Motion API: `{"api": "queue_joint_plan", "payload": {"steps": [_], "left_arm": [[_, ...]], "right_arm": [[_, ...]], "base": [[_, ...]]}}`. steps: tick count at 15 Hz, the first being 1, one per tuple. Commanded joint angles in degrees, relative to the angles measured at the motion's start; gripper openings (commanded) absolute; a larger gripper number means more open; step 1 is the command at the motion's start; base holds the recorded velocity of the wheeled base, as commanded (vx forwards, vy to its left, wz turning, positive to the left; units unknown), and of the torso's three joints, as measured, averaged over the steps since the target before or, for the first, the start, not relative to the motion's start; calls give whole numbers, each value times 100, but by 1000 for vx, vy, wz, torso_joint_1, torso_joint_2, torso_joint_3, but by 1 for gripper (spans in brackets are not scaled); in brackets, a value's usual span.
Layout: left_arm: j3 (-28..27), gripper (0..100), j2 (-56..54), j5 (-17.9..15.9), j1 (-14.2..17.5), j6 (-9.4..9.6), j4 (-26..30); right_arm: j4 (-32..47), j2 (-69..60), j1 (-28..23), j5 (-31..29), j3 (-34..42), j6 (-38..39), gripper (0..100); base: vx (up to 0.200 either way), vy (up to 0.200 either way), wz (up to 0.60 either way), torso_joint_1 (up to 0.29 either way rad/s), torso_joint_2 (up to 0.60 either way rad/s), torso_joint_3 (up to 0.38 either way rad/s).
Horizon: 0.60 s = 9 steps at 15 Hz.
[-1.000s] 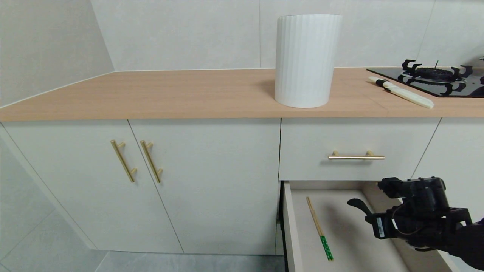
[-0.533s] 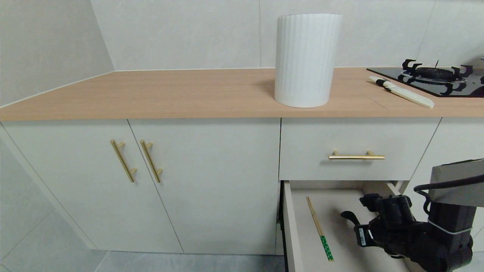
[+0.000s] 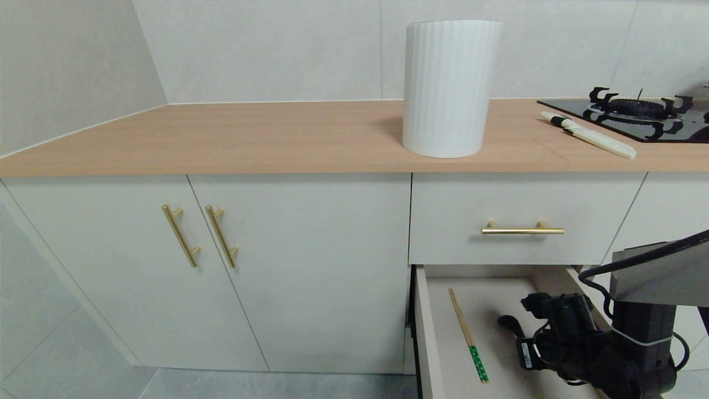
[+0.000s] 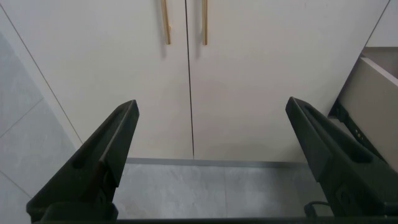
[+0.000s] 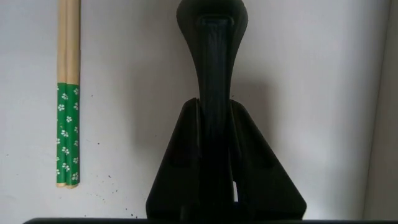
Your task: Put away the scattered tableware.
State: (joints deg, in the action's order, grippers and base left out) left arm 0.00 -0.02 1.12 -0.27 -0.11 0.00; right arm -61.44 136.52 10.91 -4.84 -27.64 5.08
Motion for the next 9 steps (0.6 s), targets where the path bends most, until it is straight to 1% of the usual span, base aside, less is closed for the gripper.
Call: {"api": "queue_joint_plan", "payload": {"steps": [1, 2, 3, 9], "left_arm": [[0, 100, 2, 2, 0, 2, 0], [0, 100, 2, 2, 0, -7, 0], [0, 100, 2, 2, 0, 2, 0], [0, 100, 2, 2, 0, -7, 0]], "right_arm": [[1, 6, -1, 1, -5, 1, 0], [-8, -12, -1, 1, 4, 1, 0], [-8, -29, -1, 1, 4, 1, 100], [-8, -152, -1, -8, 48, 1, 100]], "base": [[0, 0, 0, 0, 0, 0], [0, 0, 0, 0, 0, 0], [0, 0, 0, 0, 0, 0], [0, 0, 0, 0, 0, 0]]}}
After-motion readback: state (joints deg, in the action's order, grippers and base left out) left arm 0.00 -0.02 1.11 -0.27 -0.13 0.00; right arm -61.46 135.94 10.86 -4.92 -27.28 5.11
